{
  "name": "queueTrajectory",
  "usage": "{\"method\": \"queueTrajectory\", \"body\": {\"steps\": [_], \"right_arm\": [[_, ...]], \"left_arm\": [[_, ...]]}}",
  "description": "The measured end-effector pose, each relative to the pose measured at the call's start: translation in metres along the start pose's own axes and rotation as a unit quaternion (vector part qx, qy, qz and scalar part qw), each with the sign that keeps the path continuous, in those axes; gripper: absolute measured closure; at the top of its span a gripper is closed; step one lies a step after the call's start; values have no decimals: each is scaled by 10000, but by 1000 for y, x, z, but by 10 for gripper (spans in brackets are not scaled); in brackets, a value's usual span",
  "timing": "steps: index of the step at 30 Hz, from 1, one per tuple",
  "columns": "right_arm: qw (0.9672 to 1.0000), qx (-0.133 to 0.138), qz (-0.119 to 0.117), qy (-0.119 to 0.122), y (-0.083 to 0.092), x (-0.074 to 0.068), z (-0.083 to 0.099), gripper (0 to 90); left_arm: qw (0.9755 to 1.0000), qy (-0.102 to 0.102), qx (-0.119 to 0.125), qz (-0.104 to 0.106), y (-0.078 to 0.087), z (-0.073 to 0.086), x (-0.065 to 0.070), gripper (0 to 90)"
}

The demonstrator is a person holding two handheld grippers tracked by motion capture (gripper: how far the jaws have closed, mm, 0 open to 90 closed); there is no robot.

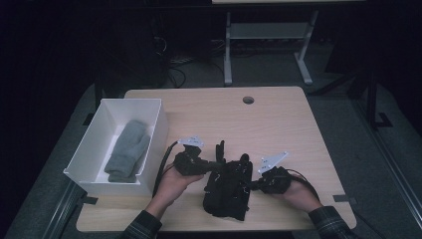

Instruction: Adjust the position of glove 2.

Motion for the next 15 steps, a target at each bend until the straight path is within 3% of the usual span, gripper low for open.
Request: {"method": "queueTrajectory", "body": {"steps": [4, 7, 15], "right_arm": [[9999, -29, 11, 103, -2, 0, -1, 900], [10000, -16, -21, 39, -3, -3, -2, 900], [9999, -27, -64, 136, -12, -8, -8, 900]], "left_arm": [[9999, -85, -87, 105, -9, -2, 7, 890], [9997, -123, -144, 146, -17, -3, 11, 890], [9994, -160, -281, 148, -24, 0, 11, 890]]}}
Point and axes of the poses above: each handheld gripper's, and its own axes: y roughly backward along the jaws, z roughly out of its underside, x roughly to its right, the point moved 3 cm from there along -y, roughly forward along the jaws, and after that the axes turned 6 degrees about x, right-handed, at the moved point
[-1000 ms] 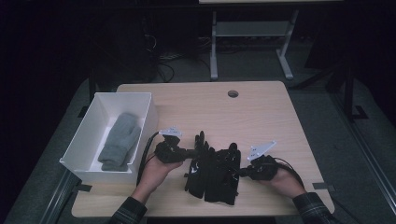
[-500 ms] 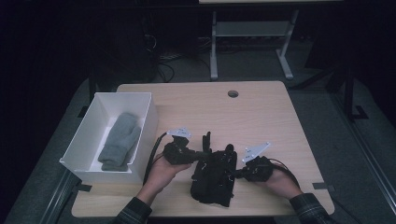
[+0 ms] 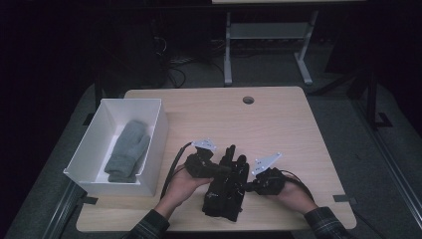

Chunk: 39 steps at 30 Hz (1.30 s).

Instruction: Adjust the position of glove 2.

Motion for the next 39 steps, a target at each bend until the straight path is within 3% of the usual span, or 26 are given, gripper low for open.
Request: {"method": "queueTrajectory", "body": {"steps": [5, 6, 10, 15, 16, 17, 18, 19, 21, 23, 24, 25, 32, 39], "right_arm": [[10000, 29, -15, 73, -13, -8, -10, 900], [9998, 33, 43, 174, -18, -11, -13, 900], [9998, 60, 51, 171, -23, -16, -18, 900], [9995, 60, 97, 280, -24, -13, -17, 900], [9996, 61, 100, 273, -24, -14, -17, 900], [9995, 64, 105, 287, -24, -13, -17, 900], [9996, 48, 134, 250, -23, -14, -17, 900], [9996, 46, 153, 230, -22, -13, -16, 900], [9996, 76, 207, 187, -17, -10, -15, 900], [9994, 110, 264, 174, -14, -7, -14, 900], [9993, 178, 328, 33, -9, -4, -13, 900], [9983, 292, 501, -89, 0, 4, -10, 871], [9928, 528, 996, -398, 17, 26, 0, 641], [9882, 524, 1363, -452, 19, 38, 5, 503]], "left_arm": [[10000, -17, -73, 13, 2, 2, -1, 890], [9999, -39, -129, -5, 1, 4, -1, 890], [9995, -35, -307, -50, 1, 11, -1, 890], [9993, 27, -379, -13, -4, 17, -1, 880], [9994, 121, -317, 17, -7, 18, 0, 872], [9995, 149, -277, 106, -10, 18, 0, 843], [9995, 180, -226, 125, -11, 18, 0, 755], [9996, 186, -223, 68, -12, 18, 0, 739], [9996, 173, -221, 55, -11, 18, 0, 741], [9996, 150, -220, 52, -10, 19, 1, 845], [9995, 73, -289, 37, -10, 19, 3, 845], [9995, 35, -321, 54, -11, 20, 7, 895], [9970, -222, -723, 154, -28, 33, 29, 896], [9920, -474, -1156, -170, -33, 43, 27, 897]]}}
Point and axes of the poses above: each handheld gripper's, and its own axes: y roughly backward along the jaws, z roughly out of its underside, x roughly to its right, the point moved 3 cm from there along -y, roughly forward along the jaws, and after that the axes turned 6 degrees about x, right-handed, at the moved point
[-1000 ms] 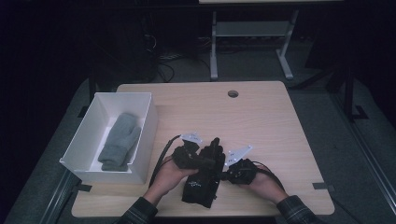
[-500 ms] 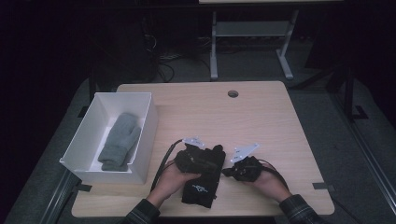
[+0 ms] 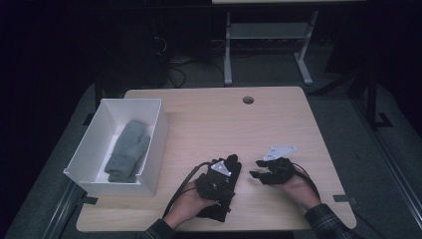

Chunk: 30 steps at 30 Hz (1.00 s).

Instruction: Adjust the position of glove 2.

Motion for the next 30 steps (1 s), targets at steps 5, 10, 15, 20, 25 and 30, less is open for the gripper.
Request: {"method": "queueTrajectory", "body": {"steps": [5, 10, 15, 20, 25, 30], "right_arm": [[9999, 10, 163, -18, -3, 4, 2, 444], [9996, -24, 296, -36, -4, 7, 4, 412], [9990, -85, 438, 30, -7, 12, 7, 364], [9989, -41, 465, -68, -7, 16, 9, 329], [9988, 42, 374, -311, -8, 21, 12, 289], [9986, 187, 388, -311, -8, 21, 15, 244]], "left_arm": [[9995, -125, -163, -255, 11, 7, -5, 897], [9989, -119, -226, -403, 22, 14, -13, 897], [9960, -131, -265, -848, 40, 24, -26, 896], [9950, -90, -231, -969, 47, 27, -33, 895], [9954, -156, -10, -944, 51, 22, -32, 768], [9948, -204, 225, -976, 57, 16, -36, 539]]}}
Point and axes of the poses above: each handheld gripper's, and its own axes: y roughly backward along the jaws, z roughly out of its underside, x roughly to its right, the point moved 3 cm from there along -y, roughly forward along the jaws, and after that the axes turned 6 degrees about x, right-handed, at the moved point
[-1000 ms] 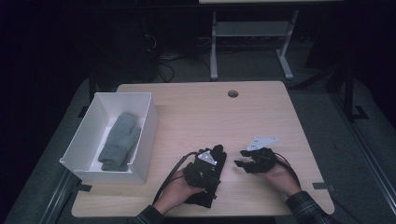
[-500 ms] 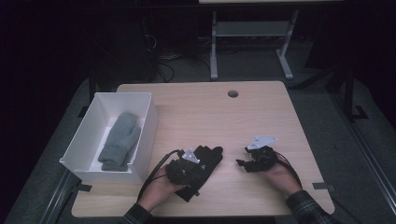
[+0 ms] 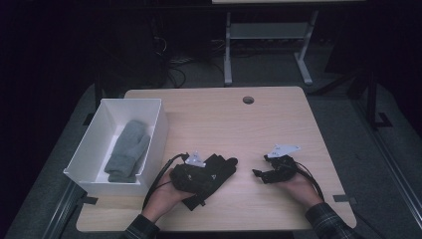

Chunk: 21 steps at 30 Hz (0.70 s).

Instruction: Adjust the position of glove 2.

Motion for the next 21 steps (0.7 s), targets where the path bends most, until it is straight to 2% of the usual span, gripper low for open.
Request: {"method": "queueTrajectory", "body": {"steps": [2, 3, 4, 6, 10, 12, 15, 21], "right_arm": [[10000, -3, 21, -14, 0, 0, 0, 229], [10000, -7, 24, -17, 0, 0, 0, 226], [10000, -10, 26, -17, 0, 0, 0, 223], [10000, -11, 32, -22, -1, 0, 0, 219], [10000, -10, 36, -19, -1, 0, 0, 218], [10000, -7, 36, -14, -1, 0, 0, 214], [10000, -24, 37, -36, -1, 0, 0, 212], [10000, -24, 39, -40, -1, 0, 0, 211]], "left_arm": [[10000, -35, 33, 14, 0, -1, -2, 449], [9999, 17, 117, 18, -1, -2, -2, 430], [10000, -51, 81, 6, -1, -3, -4, 391], [9998, -80, 135, -106, -3, -4, -6, 310], [9994, -76, 145, -320, -7, -5, -11, 218], [9990, -1, 149, -421, -9, -4, -13, 176], [9984, 52, 157, -545, -12, -4, -17, 144], [9978, -50, 12, -660, -21, -1, -19, 136]]}}
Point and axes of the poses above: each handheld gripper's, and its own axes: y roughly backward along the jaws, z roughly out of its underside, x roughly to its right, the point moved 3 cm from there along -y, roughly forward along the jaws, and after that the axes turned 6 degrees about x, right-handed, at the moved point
